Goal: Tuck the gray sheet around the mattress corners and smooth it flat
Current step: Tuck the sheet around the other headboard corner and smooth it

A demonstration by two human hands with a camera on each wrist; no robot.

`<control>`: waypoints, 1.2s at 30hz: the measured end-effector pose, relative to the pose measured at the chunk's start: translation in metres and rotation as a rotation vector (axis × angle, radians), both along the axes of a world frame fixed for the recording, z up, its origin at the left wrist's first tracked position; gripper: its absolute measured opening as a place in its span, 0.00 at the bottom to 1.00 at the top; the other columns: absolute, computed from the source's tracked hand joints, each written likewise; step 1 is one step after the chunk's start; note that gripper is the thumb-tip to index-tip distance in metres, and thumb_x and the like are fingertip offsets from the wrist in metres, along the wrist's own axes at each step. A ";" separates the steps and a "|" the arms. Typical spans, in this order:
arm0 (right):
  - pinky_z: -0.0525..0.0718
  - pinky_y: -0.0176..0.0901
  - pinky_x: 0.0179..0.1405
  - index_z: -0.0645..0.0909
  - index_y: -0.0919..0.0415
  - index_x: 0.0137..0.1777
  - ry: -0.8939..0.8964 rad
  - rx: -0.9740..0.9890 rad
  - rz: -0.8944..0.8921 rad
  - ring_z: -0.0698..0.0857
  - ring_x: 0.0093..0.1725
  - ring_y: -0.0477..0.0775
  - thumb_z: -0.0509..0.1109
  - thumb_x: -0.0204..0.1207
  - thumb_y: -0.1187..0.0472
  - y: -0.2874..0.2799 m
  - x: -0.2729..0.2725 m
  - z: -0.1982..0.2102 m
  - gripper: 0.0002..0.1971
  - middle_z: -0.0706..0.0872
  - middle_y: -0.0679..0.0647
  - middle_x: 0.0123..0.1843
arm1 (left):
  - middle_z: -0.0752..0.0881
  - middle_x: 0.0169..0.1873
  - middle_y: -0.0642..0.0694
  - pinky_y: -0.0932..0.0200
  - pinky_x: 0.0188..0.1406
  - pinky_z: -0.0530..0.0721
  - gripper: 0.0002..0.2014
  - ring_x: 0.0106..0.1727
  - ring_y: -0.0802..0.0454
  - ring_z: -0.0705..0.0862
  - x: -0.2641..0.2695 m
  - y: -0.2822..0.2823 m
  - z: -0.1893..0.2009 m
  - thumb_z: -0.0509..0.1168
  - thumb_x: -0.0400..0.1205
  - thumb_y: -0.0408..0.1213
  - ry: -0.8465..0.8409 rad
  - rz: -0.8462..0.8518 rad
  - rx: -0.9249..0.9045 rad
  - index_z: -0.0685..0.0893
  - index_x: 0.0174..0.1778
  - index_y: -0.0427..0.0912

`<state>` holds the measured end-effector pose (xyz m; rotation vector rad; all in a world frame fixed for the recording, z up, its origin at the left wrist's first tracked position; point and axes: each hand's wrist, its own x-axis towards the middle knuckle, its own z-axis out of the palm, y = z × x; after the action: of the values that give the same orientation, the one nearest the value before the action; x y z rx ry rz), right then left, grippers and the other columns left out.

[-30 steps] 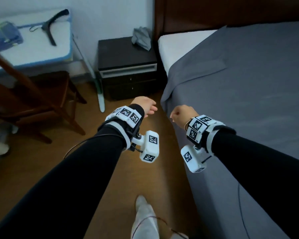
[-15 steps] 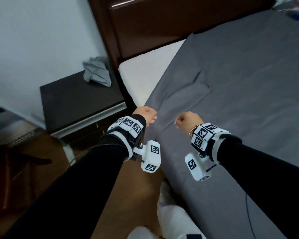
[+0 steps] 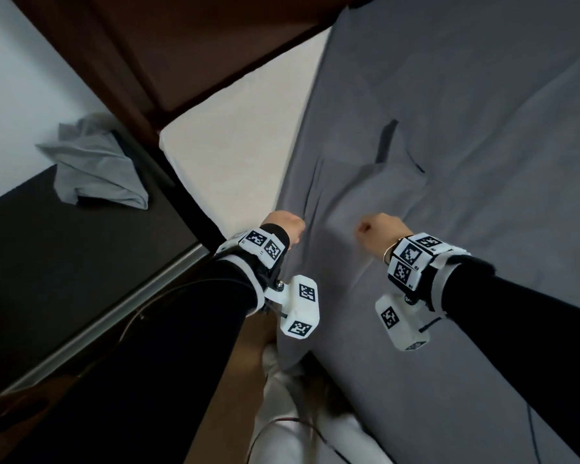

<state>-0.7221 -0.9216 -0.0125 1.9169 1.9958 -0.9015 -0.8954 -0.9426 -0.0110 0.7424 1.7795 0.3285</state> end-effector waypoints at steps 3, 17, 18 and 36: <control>0.78 0.48 0.60 0.80 0.62 0.61 0.002 -0.035 -0.014 0.81 0.63 0.67 0.60 0.79 0.63 0.016 -0.002 -0.022 0.14 0.84 0.64 0.63 | 0.79 0.35 0.45 0.55 0.53 0.84 0.17 0.47 0.45 0.77 -0.003 0.030 -0.026 0.57 0.84 0.31 0.037 -0.060 0.004 0.70 0.28 0.49; 0.73 0.45 0.70 0.61 0.57 0.79 -0.011 -0.118 -0.104 0.76 0.72 0.62 0.67 0.75 0.60 0.052 0.020 -0.094 0.33 0.61 0.56 0.82 | 0.75 0.72 0.39 0.51 0.74 0.73 0.31 0.70 0.39 0.77 0.023 0.084 -0.096 0.66 0.79 0.42 0.101 -0.040 -0.029 0.64 0.78 0.41; 0.73 0.46 0.70 0.62 0.57 0.79 -0.007 -0.119 -0.103 0.76 0.72 0.61 0.67 0.75 0.60 0.052 0.021 -0.095 0.32 0.62 0.56 0.81 | 0.77 0.71 0.39 0.50 0.73 0.75 0.32 0.68 0.39 0.80 0.025 0.085 -0.100 0.68 0.78 0.43 0.073 -0.033 -0.023 0.66 0.76 0.41; 0.84 0.60 0.60 0.37 0.50 0.83 0.020 0.015 -0.185 0.87 0.54 0.71 0.70 0.73 0.54 0.099 -0.060 -0.066 0.49 0.84 0.67 0.62 | 0.84 0.39 0.37 0.59 0.28 0.79 0.07 0.43 0.33 0.88 -0.105 0.056 -0.050 0.56 0.81 0.30 0.335 0.312 0.226 0.79 0.41 0.38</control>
<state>-0.7823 -0.8230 -0.0785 2.1373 1.8636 -0.9548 -1.0009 -0.8861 -0.0613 0.7059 2.2066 0.6536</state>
